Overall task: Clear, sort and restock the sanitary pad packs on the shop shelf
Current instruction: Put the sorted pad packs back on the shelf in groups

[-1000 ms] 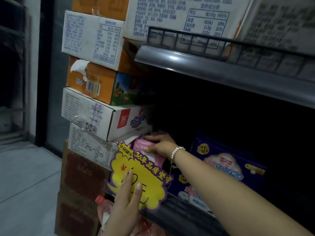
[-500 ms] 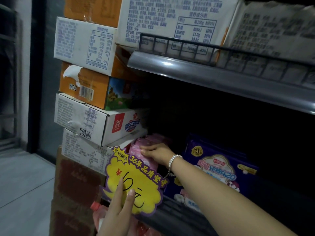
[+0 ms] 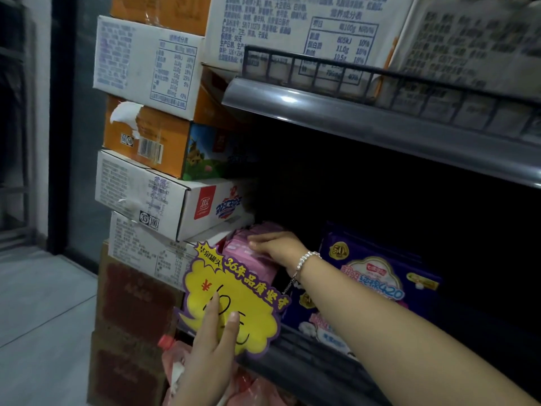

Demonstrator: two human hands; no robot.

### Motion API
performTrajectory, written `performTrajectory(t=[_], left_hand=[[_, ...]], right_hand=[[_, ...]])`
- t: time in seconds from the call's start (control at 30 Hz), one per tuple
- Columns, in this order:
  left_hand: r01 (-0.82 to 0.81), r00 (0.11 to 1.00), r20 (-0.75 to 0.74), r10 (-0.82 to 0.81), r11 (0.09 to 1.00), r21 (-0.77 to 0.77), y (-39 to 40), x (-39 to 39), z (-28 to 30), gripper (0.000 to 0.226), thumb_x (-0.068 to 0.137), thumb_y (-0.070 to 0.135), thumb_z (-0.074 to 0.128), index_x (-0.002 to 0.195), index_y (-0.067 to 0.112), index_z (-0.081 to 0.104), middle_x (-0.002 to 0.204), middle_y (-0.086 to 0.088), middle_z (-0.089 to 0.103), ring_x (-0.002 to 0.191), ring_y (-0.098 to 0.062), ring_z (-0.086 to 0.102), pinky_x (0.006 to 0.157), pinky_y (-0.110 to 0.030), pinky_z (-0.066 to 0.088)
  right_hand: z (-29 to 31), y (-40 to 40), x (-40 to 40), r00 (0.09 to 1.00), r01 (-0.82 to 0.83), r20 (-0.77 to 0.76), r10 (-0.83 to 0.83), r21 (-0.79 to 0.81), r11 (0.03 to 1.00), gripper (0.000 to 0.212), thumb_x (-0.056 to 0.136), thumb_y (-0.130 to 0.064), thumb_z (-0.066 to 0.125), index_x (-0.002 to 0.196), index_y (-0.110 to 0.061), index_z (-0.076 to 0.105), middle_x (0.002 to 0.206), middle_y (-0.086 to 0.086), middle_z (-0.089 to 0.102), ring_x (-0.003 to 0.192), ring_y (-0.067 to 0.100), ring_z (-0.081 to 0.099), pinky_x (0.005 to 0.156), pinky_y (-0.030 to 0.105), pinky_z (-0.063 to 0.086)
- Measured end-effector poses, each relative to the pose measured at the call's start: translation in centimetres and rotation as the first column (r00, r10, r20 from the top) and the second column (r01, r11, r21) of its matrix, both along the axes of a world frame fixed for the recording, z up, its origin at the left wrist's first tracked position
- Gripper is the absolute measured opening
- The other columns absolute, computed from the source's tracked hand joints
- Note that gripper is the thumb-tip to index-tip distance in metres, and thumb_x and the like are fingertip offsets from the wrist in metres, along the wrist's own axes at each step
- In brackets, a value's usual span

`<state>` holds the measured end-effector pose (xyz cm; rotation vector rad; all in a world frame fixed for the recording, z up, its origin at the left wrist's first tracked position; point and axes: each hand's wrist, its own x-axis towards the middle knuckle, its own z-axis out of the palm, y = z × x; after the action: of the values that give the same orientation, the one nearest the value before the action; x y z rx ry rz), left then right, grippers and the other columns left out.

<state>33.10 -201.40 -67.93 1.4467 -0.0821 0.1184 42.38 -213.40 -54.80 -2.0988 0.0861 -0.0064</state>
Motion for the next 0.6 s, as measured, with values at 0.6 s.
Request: performTrajectory(t=[0.6], left_hand=[[0.029, 0.969, 0.228, -0.099, 0.955, 0.295, -3.9, -3.7, 2.4, 0.053, 0.099, 0.033, 0.043, 0.149, 0.023, 0.029, 0.158, 0.01, 0.018, 0.141, 0.004, 0.012, 0.103, 0.001, 0.007]], right_hand=[[-3.0, -5.3, -16.0, 0.899, 0.256, 0.384, -0.209, -0.075, 0.964, 0.026, 0.092, -0.018, 0.064, 0.118, -0.02, 0.065, 0.107, -0.013, 0.063, 0.091, -0.01, 0.056, 0.081, 0.004, 0.045]])
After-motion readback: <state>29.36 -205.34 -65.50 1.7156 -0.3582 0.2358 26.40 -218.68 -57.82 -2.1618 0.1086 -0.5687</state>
